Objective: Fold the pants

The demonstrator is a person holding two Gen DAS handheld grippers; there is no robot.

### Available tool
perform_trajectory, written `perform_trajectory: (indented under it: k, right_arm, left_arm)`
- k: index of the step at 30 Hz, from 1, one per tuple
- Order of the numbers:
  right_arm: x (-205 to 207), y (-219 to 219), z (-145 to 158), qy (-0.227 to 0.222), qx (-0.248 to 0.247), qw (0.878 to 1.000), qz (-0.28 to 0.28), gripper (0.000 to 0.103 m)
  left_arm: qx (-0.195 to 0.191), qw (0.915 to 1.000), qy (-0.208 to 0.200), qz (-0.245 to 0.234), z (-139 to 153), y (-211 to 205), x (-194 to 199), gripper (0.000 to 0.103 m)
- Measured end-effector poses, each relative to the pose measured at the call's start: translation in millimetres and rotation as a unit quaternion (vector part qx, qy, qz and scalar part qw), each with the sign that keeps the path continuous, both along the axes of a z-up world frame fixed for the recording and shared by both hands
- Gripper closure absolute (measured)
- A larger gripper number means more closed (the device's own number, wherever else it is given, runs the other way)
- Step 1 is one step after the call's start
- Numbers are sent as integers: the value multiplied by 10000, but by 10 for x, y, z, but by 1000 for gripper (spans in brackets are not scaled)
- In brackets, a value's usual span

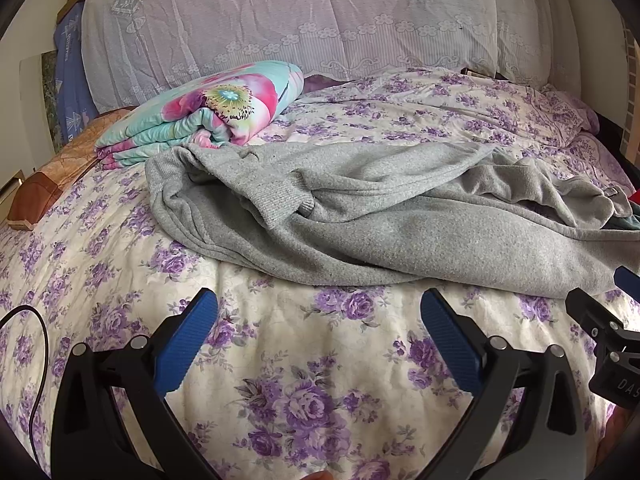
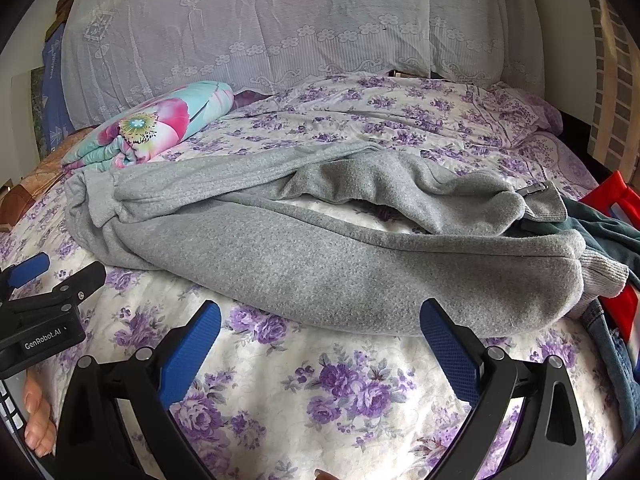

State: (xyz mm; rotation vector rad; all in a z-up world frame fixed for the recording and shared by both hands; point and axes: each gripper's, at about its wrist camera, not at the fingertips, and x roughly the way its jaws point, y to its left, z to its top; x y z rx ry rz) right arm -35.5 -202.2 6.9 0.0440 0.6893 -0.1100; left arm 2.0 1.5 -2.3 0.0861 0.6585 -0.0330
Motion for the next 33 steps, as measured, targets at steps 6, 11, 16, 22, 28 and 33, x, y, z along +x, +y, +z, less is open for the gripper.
perform_trajectory:
  k: [6, 11, 16, 22, 28, 33]
  right_arm:
    - [0, 4, 8, 2, 2, 10000, 4, 3]
    - [0, 8, 14, -2, -3, 10000, 5, 3]
    - [-2, 15, 20, -3, 2, 10000, 7, 3]
    - [6, 26, 34, -8, -5, 10000, 10, 3]
    - [3, -5, 30, -10, -4, 10000, 13, 3]
    - [1, 37, 54, -22, -12, 10000, 25, 3]
  left_arm:
    - [-6, 10000, 2, -2, -32, 0, -7, 4]
    - [-9, 10000, -6, -3, -41, 7, -4, 4]
    - [-13, 10000, -8, 2, -42, 7, -4, 4]
    - [-1, 10000, 10, -12, -34, 21, 5, 4]
    - [-5, 10000, 12, -12, -36, 22, 5, 4]
    - [3, 10000, 8, -10, -31, 26, -4, 4]
